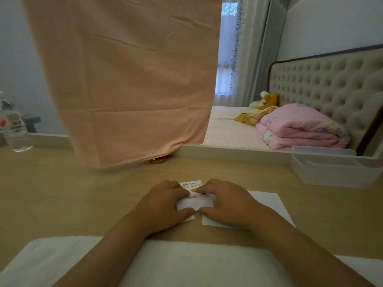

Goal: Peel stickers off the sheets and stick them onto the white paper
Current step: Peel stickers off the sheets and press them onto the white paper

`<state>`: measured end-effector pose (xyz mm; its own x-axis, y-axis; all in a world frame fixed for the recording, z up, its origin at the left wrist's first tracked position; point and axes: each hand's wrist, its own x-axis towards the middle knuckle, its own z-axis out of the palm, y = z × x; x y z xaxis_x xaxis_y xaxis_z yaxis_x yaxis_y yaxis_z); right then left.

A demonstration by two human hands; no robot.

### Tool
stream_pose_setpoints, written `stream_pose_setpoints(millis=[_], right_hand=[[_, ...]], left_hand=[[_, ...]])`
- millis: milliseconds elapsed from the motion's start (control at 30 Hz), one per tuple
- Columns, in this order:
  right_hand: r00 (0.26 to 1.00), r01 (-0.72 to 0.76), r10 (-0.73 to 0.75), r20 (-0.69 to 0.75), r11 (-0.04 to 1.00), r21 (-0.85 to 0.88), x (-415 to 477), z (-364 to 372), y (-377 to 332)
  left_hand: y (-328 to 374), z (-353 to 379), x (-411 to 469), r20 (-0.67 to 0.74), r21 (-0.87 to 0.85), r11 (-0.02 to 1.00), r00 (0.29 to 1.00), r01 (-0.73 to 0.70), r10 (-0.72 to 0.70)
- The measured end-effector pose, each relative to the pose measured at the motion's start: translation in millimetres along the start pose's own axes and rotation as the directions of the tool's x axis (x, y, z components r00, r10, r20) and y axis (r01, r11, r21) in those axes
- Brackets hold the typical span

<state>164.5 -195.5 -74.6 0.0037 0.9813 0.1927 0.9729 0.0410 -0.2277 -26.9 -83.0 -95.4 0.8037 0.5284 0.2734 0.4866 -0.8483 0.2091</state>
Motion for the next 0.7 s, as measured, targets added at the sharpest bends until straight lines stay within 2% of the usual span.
stream_pose_setpoints(millis=[67, 133, 233, 300, 367, 433, 500, 600, 700], right_hand=[[1.0, 0.007, -0.007, -0.021, 1.0, 0.015, -2.3, 1.3, 1.1], [0.998, -0.023, 0.03, -0.063, 0.995, 0.101, -4.0, 1.7, 1.0], [0.969, -0.158, 0.214, -0.125, 0.922, 0.352, -4.1, -1.3, -6.4], [0.942, -0.242, 0.326, -0.081, 0.826, 0.509, -2.0, -3.2, -13.3], [0.927, -0.278, 0.375, 0.008, 0.673, 0.686, -1.7, -5.3, -21.0], [0.919, -0.259, 0.393, 0.026, 0.553, 0.792, -2.3, -7.9, -24.8], [0.913, -0.193, 0.408, -0.032, 0.499, 0.845, -3.3, -9.7, -26.1], [0.899, -0.125, 0.424, -0.111, 0.49, 0.863, -3.4, -10.1, -25.0], [0.885, -0.078, 0.437, -0.16, 0.478, 0.875, -2.9, -9.4, -20.7]], left_hand=[[0.0, -2.0, 0.5, -0.001, -0.017, 1.0, 1.0, -0.002, 0.002], [0.7, -5.5, 0.1, -0.027, -0.039, 0.999, 1.0, -0.013, 0.012], [2.5, -12.2, -3.8, -0.12, -0.086, 0.996, 0.993, -0.012, 0.002], [3.9, -15.3, -6.2, -0.186, -0.101, 0.995, 0.982, -0.028, 0.009], [5.2, -16.3, -7.2, -0.241, -0.123, 0.991, 0.97, -0.052, 0.021], [5.4, -15.8, -7.7, -0.27, -0.125, 0.99, 0.963, -0.063, 0.027], [7.6, -15.0, -8.3, -0.283, -0.134, 0.99, 0.959, -0.042, 0.003], [19.8, -16.4, -11.8, -0.292, -0.402, 0.91, 0.928, 0.101, -0.232], [29.2, -18.2, -11.5, -0.188, -0.638, 0.716, 0.845, 0.283, -0.501]])
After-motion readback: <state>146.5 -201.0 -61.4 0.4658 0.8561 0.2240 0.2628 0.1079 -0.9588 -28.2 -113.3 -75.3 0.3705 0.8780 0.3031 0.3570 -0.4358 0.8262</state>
